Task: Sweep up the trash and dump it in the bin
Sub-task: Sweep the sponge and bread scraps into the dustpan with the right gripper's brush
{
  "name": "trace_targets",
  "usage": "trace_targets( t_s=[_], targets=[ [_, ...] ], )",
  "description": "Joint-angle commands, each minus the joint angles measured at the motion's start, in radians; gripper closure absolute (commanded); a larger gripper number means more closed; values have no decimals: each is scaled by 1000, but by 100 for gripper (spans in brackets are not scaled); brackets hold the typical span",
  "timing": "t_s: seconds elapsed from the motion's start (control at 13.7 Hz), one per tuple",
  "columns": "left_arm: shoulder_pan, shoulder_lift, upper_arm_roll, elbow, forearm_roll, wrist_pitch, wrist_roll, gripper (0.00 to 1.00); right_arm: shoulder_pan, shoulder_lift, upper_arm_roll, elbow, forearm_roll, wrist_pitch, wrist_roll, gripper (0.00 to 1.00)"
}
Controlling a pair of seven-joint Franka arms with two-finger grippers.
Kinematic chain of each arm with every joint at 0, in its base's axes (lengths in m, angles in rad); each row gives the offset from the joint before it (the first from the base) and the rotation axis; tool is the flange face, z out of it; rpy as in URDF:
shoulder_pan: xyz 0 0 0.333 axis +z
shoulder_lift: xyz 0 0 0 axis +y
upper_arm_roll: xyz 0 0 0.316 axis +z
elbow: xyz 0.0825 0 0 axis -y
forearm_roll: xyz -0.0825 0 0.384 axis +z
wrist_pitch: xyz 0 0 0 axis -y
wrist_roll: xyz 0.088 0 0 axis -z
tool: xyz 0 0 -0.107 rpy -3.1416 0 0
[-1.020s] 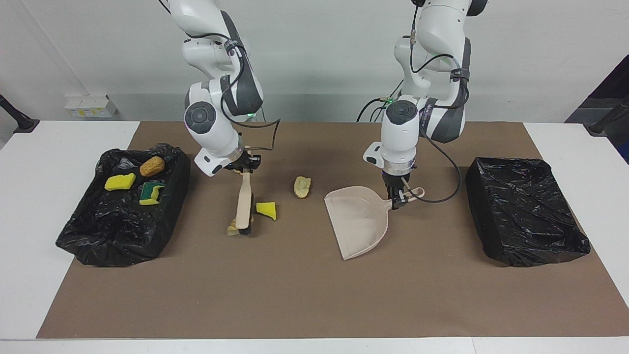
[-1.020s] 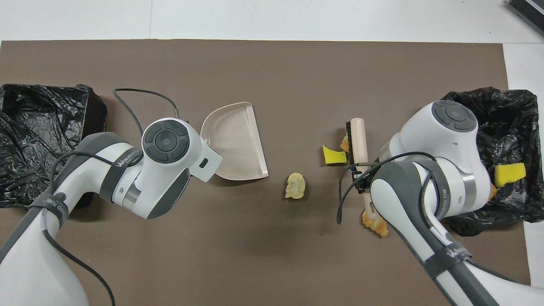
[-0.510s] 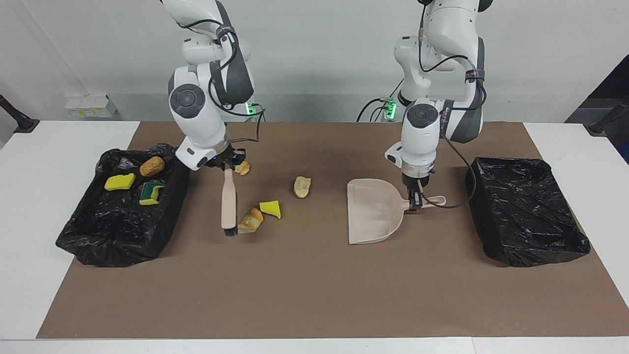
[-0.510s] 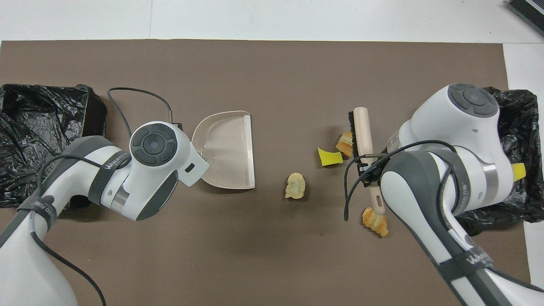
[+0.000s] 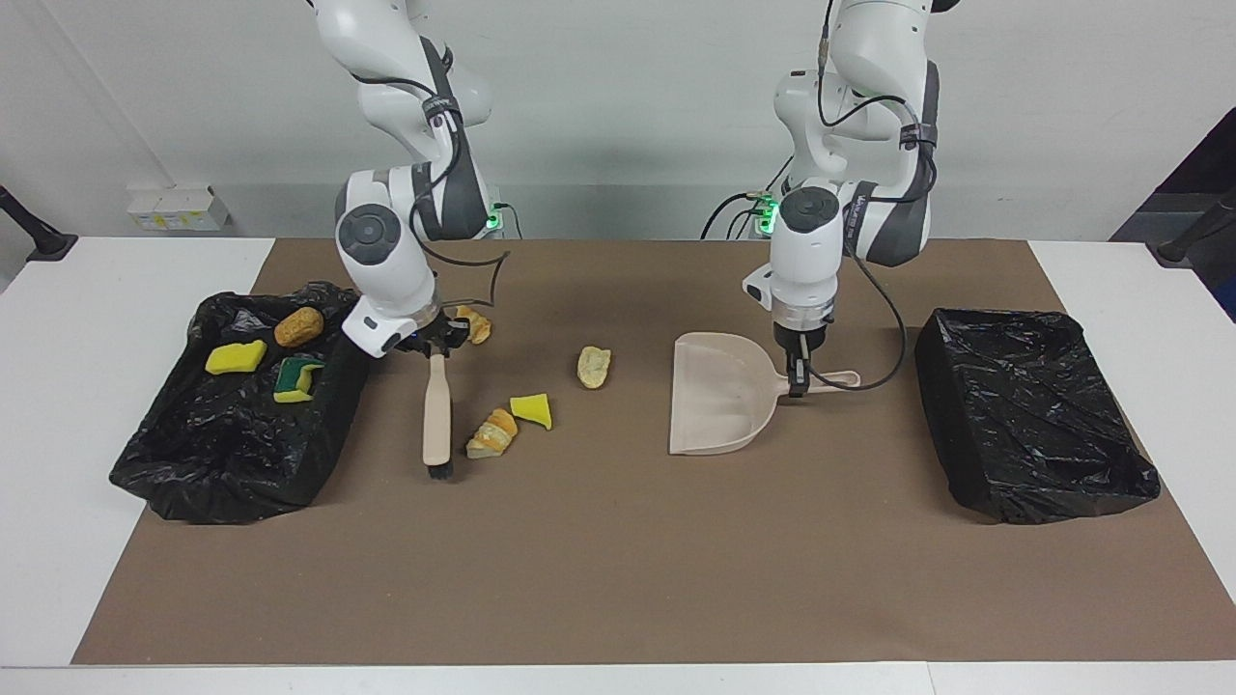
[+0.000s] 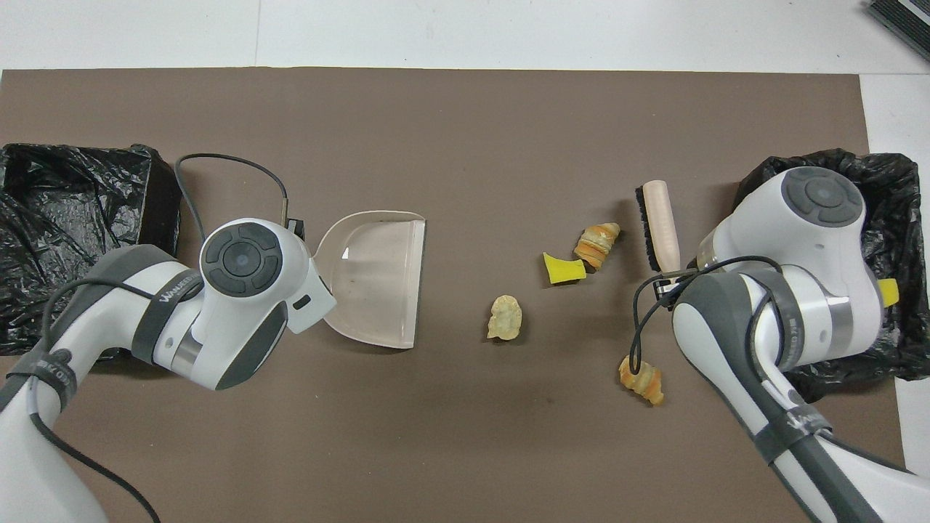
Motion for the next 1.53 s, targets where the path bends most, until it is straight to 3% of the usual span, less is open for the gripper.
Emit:
trace_targets(
  t_s=[0.0,0.22,0.66,1.02,1.46],
  targets=[
    [-40,-32,6,-64,17,6,-55,100,70,12,8,-37,-18,56,137,100],
    [-49,-40,6,-72,17,6,-138,100,166,66,8,-35,6,105,178,100],
    [-54,-41,5,-75,17,1,-239,100,332,97,11,14,158,100,212,100],
    [-45,-41,5,-75,15,-2,-239,100,427,208,11,173,343,132,280,100],
    [-43,-47,5,-84,15,-3,-253,100,448,256,10,336,529,116,281,100]
  ],
)
